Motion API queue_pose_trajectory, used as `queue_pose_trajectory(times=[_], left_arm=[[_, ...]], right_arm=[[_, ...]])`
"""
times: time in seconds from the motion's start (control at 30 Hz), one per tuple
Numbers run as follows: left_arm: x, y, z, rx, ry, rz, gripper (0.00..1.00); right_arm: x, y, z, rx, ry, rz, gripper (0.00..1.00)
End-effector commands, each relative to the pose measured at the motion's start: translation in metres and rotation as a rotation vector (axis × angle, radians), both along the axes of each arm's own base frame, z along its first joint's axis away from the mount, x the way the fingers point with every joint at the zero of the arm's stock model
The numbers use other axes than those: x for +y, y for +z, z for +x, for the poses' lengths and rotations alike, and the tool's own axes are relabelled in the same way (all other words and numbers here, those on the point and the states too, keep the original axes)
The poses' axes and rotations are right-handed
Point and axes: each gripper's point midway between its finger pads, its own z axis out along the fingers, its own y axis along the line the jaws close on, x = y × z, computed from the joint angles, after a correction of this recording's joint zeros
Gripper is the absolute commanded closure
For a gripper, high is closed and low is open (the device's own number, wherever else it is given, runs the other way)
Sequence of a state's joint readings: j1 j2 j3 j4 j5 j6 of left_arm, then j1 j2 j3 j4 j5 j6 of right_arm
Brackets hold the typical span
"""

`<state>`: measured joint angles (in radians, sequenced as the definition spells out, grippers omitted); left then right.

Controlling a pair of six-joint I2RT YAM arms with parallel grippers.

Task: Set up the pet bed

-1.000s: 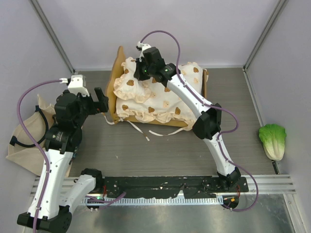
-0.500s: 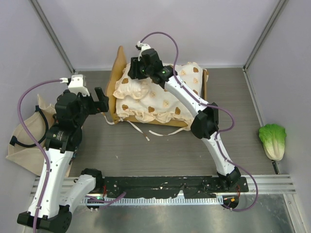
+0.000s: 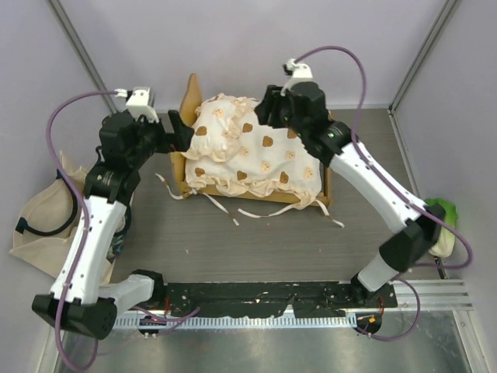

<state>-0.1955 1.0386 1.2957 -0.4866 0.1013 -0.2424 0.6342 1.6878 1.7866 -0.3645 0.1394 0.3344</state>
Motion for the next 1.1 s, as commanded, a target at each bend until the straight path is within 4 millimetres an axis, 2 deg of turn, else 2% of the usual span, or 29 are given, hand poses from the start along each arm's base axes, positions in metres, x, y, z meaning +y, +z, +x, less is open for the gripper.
queue_pose_trajectory(times=[0.0,0.03,0.07,0.1,0.13,0.17,0.2,0.23,0.33,0.37,0.43,0.47,0.6,0.7,0.73,0.83,0.9,0.97,1.07], left_arm=[[-0.066,0.021,0.037,-0.097,-0.290,-0.041,0.00],[-0.073,0.021,0.047,-0.095,-0.313,-0.051,0.00],[-0.079,0.016,0.055,-0.073,-0.320,-0.065,0.00],[-0.084,-0.007,0.076,-0.007,-0.305,-0.066,0.00],[-0.085,-0.002,0.085,-0.009,-0.295,-0.066,0.00],[-0.087,-0.013,0.090,0.037,-0.295,-0.055,0.02],[-0.093,-0.024,0.097,0.067,-0.302,-0.049,0.03],[-0.093,-0.037,0.111,0.096,-0.273,-0.038,0.03],[-0.095,-0.065,0.129,0.154,-0.231,-0.012,0.05],[-0.095,-0.069,0.132,0.159,-0.218,-0.005,0.06],[-0.097,-0.076,0.136,0.164,-0.207,0.009,0.05],[-0.098,-0.082,0.139,0.170,-0.200,0.016,0.05],[-0.098,-0.097,0.146,0.177,-0.163,0.087,0.09],[-0.102,-0.104,0.146,0.183,-0.160,0.112,0.25],[-0.104,-0.106,0.146,0.185,-0.165,0.125,0.35],[-0.109,-0.111,0.142,0.187,-0.170,0.151,0.56],[-0.112,-0.112,0.140,0.181,-0.183,0.165,0.59],[-0.112,-0.114,0.139,0.186,-0.187,0.173,0.72],[-0.112,-0.117,0.139,0.193,-0.191,0.186,0.79]], right_arm=[[-0.051,0.004,-0.024,-0.036,-0.101,0.074,0.45],[-0.060,0.017,-0.039,-0.061,-0.098,0.099,0.45],[-0.066,0.002,-0.047,-0.038,-0.102,0.090,0.45],[-0.069,0.000,-0.054,-0.029,-0.102,0.105,0.45],[-0.073,-0.003,-0.060,-0.021,-0.104,0.108,0.45],[-0.079,0.005,-0.071,-0.035,-0.102,0.129,0.45],[-0.082,-0.012,-0.075,-0.005,-0.102,0.115,0.45],[-0.084,-0.017,-0.080,0.003,-0.103,0.112,0.45],[-0.093,-0.031,-0.091,0.032,-0.118,0.101,0.45],[-0.095,-0.041,-0.094,0.053,-0.119,0.092,0.45],[-0.096,-0.043,-0.102,0.058,-0.110,0.113,0.45],[-0.096,-0.052,-0.104,0.076,-0.109,0.118,0.45],[-0.095,-0.065,-0.111,0.105,-0.098,0.127,0.45],[-0.095,-0.073,-0.113,0.122,-0.093,0.122,0.45],[-0.094,-0.074,-0.113,0.126,-0.089,0.118,0.45],[-0.094,-0.077,-0.113,0.133,-0.089,0.112,0.45],[-0.094,-0.078,-0.114,0.138,-0.084,0.112,0.45],[-0.093,-0.078,-0.115,0.139,-0.080,0.113,0.45],[-0.094,-0.080,-0.116,0.145,-0.080,0.109,0.45]])
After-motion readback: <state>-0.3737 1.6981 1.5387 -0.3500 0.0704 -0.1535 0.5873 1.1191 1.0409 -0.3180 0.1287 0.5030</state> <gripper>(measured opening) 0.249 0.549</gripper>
